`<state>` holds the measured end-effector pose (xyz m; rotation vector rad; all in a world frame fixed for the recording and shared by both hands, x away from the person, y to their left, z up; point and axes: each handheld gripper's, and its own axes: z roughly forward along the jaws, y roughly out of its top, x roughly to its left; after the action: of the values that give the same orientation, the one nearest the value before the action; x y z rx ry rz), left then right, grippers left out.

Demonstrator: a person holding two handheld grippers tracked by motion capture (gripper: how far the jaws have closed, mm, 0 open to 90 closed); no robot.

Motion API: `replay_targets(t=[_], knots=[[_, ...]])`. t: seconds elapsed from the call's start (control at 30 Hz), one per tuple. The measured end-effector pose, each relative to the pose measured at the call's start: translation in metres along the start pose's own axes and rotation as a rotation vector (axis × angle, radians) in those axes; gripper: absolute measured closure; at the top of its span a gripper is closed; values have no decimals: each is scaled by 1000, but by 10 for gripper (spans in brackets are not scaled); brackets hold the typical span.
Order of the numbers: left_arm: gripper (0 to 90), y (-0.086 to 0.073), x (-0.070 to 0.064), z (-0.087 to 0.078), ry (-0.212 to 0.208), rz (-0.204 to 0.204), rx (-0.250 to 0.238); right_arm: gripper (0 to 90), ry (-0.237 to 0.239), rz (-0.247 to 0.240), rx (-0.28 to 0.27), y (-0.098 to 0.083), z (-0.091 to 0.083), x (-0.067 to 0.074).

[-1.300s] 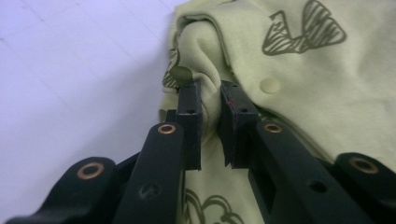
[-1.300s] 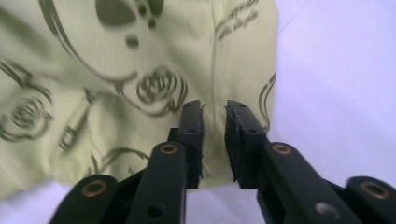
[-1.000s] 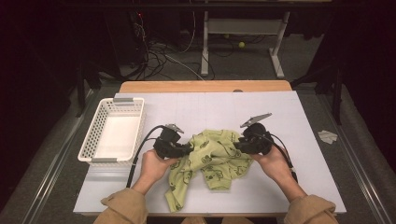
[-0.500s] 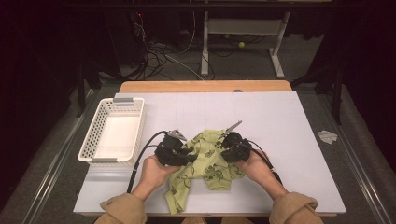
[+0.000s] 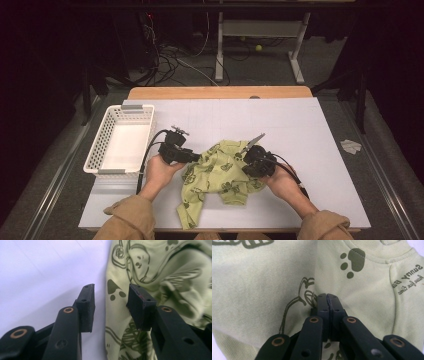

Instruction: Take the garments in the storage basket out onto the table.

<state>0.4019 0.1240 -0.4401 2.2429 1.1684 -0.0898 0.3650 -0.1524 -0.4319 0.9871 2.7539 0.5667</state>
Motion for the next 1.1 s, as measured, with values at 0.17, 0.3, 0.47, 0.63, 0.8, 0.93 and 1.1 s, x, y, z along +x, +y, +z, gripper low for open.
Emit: replay_targets(t=[0.17,0.3,0.47,0.63,0.8,0.93,1.1], knots=[[612,3,-5,19,-31,10,74,900,-1,-2,0,1,1,-1],[795,7,-10,23,-23,33,121,900,-11,-4,-2,0,1,0],[832,26,-12,0,40,61,40,900,-22,-5,-20,2,0,-1],[832,47,-15,-29,192,107,-72,900,-67,10,-99,9,-9,-7],[826,54,-11,-39,258,113,-122,900,-92,8,-151,19,-11,-7],[783,51,-8,-22,188,113,2,900,-93,9,-137,23,-4,-6],[693,42,-6,-4,137,121,70,900,-79,4,-68,21,8,-7]])
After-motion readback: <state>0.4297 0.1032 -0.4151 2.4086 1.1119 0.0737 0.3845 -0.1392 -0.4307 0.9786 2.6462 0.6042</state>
